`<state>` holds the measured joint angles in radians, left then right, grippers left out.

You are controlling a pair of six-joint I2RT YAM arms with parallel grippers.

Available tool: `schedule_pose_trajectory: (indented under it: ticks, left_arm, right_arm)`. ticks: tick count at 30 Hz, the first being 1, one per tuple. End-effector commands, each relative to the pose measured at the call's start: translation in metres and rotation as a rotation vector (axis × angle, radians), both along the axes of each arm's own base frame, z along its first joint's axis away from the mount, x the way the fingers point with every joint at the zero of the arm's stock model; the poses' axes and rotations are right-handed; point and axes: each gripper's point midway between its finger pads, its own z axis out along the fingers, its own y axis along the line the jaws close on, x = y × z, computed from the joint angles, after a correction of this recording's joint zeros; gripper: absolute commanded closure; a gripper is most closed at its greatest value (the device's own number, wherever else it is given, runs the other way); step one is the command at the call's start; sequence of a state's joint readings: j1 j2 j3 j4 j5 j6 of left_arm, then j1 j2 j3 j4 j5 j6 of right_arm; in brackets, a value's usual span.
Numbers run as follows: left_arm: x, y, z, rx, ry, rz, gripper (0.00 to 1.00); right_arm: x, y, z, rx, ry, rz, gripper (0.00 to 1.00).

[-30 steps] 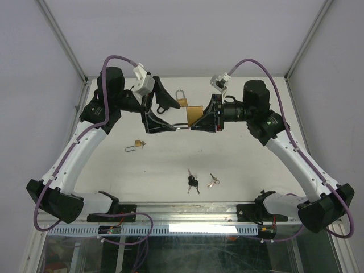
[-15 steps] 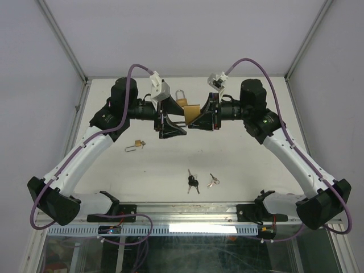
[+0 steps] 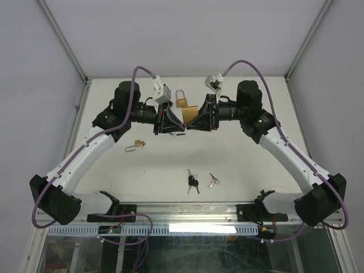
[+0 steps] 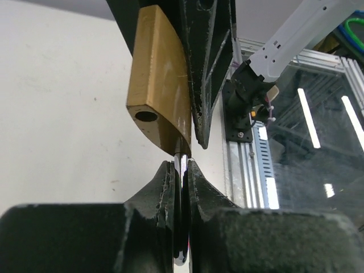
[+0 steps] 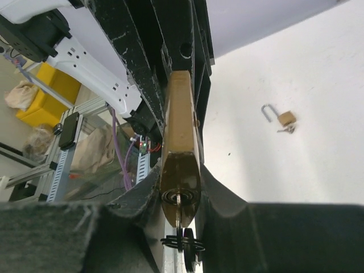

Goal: Unlock with the key

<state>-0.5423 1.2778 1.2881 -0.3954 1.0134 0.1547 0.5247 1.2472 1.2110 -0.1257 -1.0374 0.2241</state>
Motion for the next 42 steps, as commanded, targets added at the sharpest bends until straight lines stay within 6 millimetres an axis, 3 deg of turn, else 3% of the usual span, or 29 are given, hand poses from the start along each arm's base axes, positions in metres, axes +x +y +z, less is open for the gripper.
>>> schedule_pose_trajectory:
  ticks: [1, 6, 11, 14, 17, 24, 30, 35, 38, 40, 42]
  left_arm:
    - [0.003, 0.009, -0.037, 0.065, 0.251, 0.102, 1.00]
    - [0.026, 0.042, -0.108, 0.129, 0.459, 0.276, 0.97]
    - [0.030, 0.066, -0.158, 0.182, 0.486, 0.322, 0.50]
    - [0.035, 0.084, -0.187, 0.242, 0.480, 0.364, 0.31]
    - [0.046, 0.108, -0.210, 0.288, 0.489, 0.448, 0.20]
    - [0.068, 0.140, -0.205, 0.296, 0.453, 0.555, 0.14]
    - [0.081, 0.147, -0.190, 0.298, 0.399, 0.620, 0.05]
    - [0.090, 0.150, -0.177, 0.280, 0.361, 0.663, 0.04]
    - [0.096, 0.152, -0.169, 0.274, 0.332, 0.687, 0.03]
    - [0.100, 0.153, -0.161, 0.262, 0.318, 0.705, 0.02]
    - [0.102, 0.153, -0.154, 0.247, 0.306, 0.712, 0.02]
  right_arm:
    - [0.016, 0.016, -0.006, 0.047, -0.015, -0.013, 1.00]
    - [0.035, 0.041, -0.081, -0.054, 0.205, -0.081, 1.00]
    - [0.049, 0.065, -0.146, -0.110, 0.366, -0.062, 1.00]
    - [0.056, 0.080, -0.184, -0.144, 0.447, -0.050, 1.00]
    - [0.054, 0.099, -0.222, -0.169, 0.546, 0.003, 1.00]
    - [0.059, 0.126, -0.259, -0.195, 0.649, 0.039, 1.00]
    - [0.060, 0.127, -0.286, -0.281, 0.763, 0.035, 1.00]
    - [0.056, 0.110, -0.310, -0.420, 0.792, -0.018, 0.59]
    - [0.063, 0.102, -0.308, -0.458, 0.771, -0.057, 0.36]
    - [0.072, 0.094, -0.306, -0.485, 0.749, -0.114, 0.24]
    - [0.078, 0.083, -0.306, -0.524, 0.733, -0.165, 0.20]
